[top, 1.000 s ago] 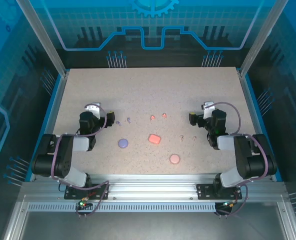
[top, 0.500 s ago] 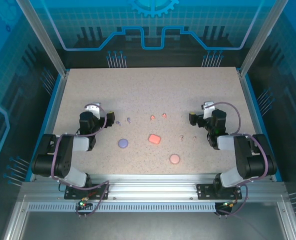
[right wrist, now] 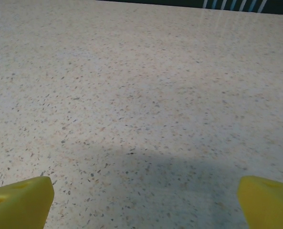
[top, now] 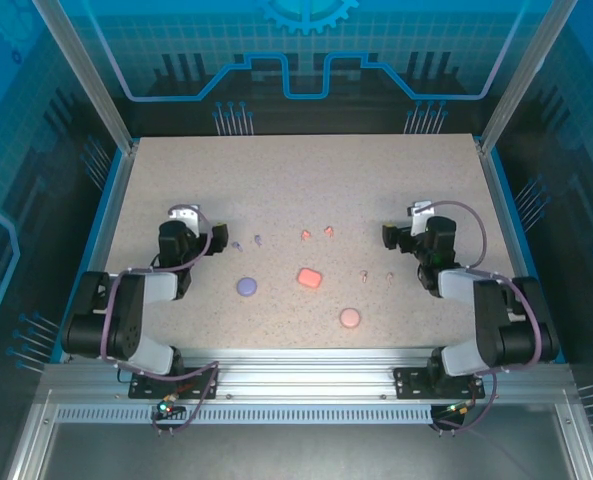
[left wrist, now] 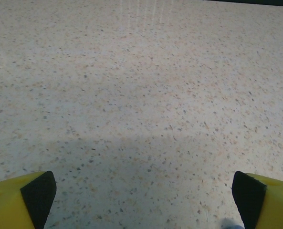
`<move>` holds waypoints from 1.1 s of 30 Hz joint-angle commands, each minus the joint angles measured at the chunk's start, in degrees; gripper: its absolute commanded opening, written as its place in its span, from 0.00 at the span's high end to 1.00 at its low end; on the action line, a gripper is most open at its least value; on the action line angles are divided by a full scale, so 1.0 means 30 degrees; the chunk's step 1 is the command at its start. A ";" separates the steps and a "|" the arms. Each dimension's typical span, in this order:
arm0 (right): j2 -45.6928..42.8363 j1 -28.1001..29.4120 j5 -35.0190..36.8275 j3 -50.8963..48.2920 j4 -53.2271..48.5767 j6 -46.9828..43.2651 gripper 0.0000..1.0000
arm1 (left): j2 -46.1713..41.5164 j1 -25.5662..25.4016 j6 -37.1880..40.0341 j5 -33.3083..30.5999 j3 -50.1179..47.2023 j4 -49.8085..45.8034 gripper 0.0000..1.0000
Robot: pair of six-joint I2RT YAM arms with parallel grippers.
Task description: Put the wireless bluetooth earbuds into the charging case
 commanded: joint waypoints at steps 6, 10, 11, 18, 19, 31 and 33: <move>-0.5463 -0.0610 0.4311 0.5580 -1.3865 0.8773 0.00 | -0.4786 0.0092 -0.2666 0.0051 0.3848 -0.8708 0.01; -0.5930 -0.1196 0.0658 0.7415 -1.7848 0.9216 0.00 | -0.6359 -0.0382 -0.6022 0.1078 0.4780 -1.1825 0.01; -0.5908 -0.0976 0.0277 0.7913 -1.9108 0.9398 0.01 | -0.6641 -0.0660 -0.6852 0.1411 0.4944 -1.2564 0.01; -0.4952 0.3942 0.0654 1.0473 -2.6546 1.3638 0.11 | -0.6632 -0.3975 -1.0734 0.2154 0.6312 -1.6428 0.01; -0.4748 0.4868 0.0742 1.0442 -2.7036 1.4328 0.11 | -0.6487 -0.4303 -1.1159 0.2305 0.6433 -1.6739 0.01; -0.1317 1.3881 0.2097 1.0020 -2.9783 2.4882 0.11 | -0.4572 -0.5707 -1.3303 0.2668 0.8907 -1.9880 0.01; -0.0608 1.4546 0.1848 0.9901 -2.9867 2.5978 0.11 | -0.4556 -0.5930 -1.3475 0.2352 0.9170 -1.9973 0.01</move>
